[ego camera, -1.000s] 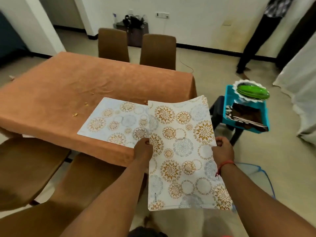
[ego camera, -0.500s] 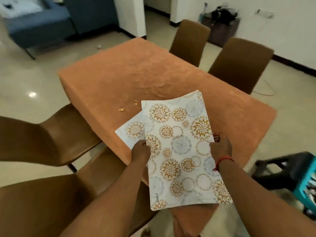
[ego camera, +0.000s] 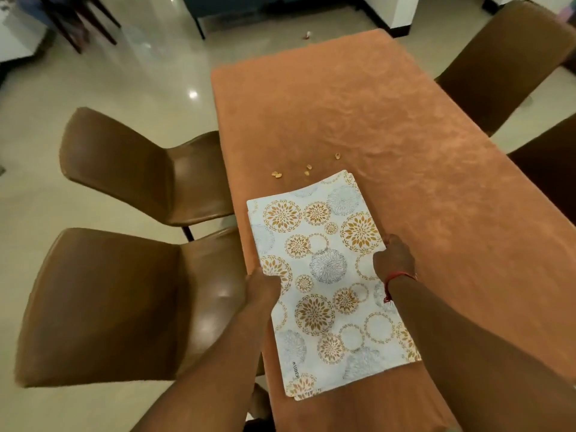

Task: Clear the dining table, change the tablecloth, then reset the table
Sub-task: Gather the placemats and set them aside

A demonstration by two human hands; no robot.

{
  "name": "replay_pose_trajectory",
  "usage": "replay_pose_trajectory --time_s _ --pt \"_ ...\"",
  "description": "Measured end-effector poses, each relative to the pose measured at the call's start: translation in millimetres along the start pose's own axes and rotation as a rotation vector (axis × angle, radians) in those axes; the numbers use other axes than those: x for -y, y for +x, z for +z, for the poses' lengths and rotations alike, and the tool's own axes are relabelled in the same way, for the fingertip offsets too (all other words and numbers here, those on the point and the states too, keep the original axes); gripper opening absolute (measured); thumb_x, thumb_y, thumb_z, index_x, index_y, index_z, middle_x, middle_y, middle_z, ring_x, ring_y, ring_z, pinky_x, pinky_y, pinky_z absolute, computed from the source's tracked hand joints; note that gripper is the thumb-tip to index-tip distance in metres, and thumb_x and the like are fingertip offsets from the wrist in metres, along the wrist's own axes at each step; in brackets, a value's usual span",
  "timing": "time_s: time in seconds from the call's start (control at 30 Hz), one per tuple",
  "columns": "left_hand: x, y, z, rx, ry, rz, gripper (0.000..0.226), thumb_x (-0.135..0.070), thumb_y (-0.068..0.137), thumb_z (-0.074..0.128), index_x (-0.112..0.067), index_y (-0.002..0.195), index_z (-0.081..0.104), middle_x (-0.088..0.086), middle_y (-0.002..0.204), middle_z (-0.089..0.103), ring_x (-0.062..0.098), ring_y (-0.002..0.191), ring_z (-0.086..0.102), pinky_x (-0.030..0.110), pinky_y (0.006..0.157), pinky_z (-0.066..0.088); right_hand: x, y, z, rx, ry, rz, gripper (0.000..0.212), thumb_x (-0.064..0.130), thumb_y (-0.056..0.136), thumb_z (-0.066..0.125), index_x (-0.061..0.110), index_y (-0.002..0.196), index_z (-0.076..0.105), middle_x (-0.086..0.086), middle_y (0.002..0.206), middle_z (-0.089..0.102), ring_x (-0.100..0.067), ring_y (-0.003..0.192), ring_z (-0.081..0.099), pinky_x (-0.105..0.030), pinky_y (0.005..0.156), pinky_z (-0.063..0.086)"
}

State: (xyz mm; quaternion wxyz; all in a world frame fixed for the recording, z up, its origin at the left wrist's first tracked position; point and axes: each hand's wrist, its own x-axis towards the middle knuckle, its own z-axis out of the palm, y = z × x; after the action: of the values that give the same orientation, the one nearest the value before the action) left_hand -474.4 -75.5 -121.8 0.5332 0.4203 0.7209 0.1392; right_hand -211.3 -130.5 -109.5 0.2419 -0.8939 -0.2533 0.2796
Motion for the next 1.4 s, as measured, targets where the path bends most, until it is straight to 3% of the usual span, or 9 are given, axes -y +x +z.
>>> replay_pose_trajectory --time_s 0.23,0.4,0.57,0.73,0.97,1.1,1.23,1.33,1.4 --pt "4.8 7.2 5.3 -0.079 -0.01 -0.084 0.036 -0.02 0.07 0.047 -0.017 0.101 0.064 0.015 0.125 0.056 0.026 0.088 0.067 0.025 0.057 0.049 -1.4 10.5 10.7 0.028 -0.166 0.014 0.046 0.015 0.087 0.052 0.015 0.132 0.048 -0.02 0.128 0.049 -0.042 0.117 0.051 -0.049 0.095 0.048" --pt "9.1 6.8 7.3 -0.062 -0.112 -0.123 0.039 -0.023 0.068 0.051 -0.026 0.103 0.067 0.01 0.126 0.055 0.027 0.093 0.068 0.029 0.062 0.056 -10.2 13.8 7.1 0.076 -0.054 0.01 0.043 0.008 0.086 0.045 0.019 0.128 0.045 -0.009 0.095 0.06 -0.034 0.088 0.063 -0.048 0.081 0.056" --pt "7.6 1.1 3.5 -0.04 -0.205 -0.132 0.043 -0.018 0.068 0.051 -0.014 0.108 0.067 0.014 0.106 0.07 0.027 0.085 0.067 0.032 0.07 0.051 -9.8 8.5 0.7 0.055 0.162 0.034 0.044 -0.003 0.085 0.042 0.021 0.121 0.051 -0.005 0.093 0.063 -0.028 0.083 0.064 -0.04 0.071 0.056" --pt "-7.5 -6.6 8.8 -0.071 -0.298 -0.046 0.034 -0.004 0.089 0.055 -0.017 0.121 0.055 0.009 0.099 0.07 0.02 0.076 0.064 0.032 0.065 0.05 -17.3 -6.3 -9.3 0.004 0.333 0.045 0.043 -0.008 0.083 0.042 0.021 0.111 0.058 0.001 0.104 0.065 -0.016 0.084 0.063 -0.036 0.071 0.056" --pt "-43.7 -21.7 31.3 0.1 -0.112 0.14 0.022 -0.008 0.09 0.054 -0.016 0.11 0.061 0.008 0.092 0.071 0.026 0.081 0.069 0.038 0.07 0.057 -49.2 -49.6 -43.9 -0.249 0.505 0.167 0.034 -0.008 0.085 0.047 0.019 0.102 0.061 0.003 0.097 0.066 -0.018 0.082 0.064 -0.031 0.06 0.054" --pt "-55.7 -43.7 51.7 0.241 0.035 0.342 0.018 -0.004 0.093 0.051 -0.016 0.094 0.064 0.011 0.091 0.069 0.021 0.07 0.06 0.028 0.055 0.043 -84.5 -96.0 -64.9 -0.454 0.585 0.257 0.034 -0.009 0.083 0.046 0.017 0.101 0.06 0.002 0.096 0.065 -0.015 0.079 0.06 -0.029 0.06 0.051" --pt "-46.1 -71.6 60.0 0.468 0.211 0.545 0.026 -0.003 0.095 0.045 -0.01 0.112 0.062 0.005 0.093 0.067 0.018 0.073 0.059 0.024 0.054 0.044 -120.6 -173.7 -65.4 -0.684 0.649 0.402 0.035 -0.004 0.085 0.048 0.023 0.104 0.059 0.002 0.098 0.065 -0.022 0.087 0.063 -0.034 0.069 0.055" --pt "-29.3 -104.4 54.7 0.663 0.316 0.708 0.04 -0.007 0.096 0.043 -0.018 0.131 0.058 0.002 0.121 0.066 0.023 0.103 0.062 0.034 0.084 0.054 -143.8 -243.8 -51.8 -0.819 0.73 0.485 0.03 0.001 0.09 0.054 0.027 0.103 0.057 0.007 0.101 0.065 -0.021 0.097 0.064 -0.043 0.086 0.057" --pt "-13.3 -127.7 46.8 0.741 0.325 0.742 0.043 -0.004 0.096 0.042 -0.023 0.131 0.057 -0.005 0.12 0.063 0.019 0.106 0.059 0.034 0.091 0.05 -155.6 -290.2 -40.3 -0.878 0.779 0.527 0.029 0.002 0.09 0.055 0.027 0.105 0.056 0.004 0.106 0.066 -0.023 0.101 0.064 -0.045 0.091 0.055"
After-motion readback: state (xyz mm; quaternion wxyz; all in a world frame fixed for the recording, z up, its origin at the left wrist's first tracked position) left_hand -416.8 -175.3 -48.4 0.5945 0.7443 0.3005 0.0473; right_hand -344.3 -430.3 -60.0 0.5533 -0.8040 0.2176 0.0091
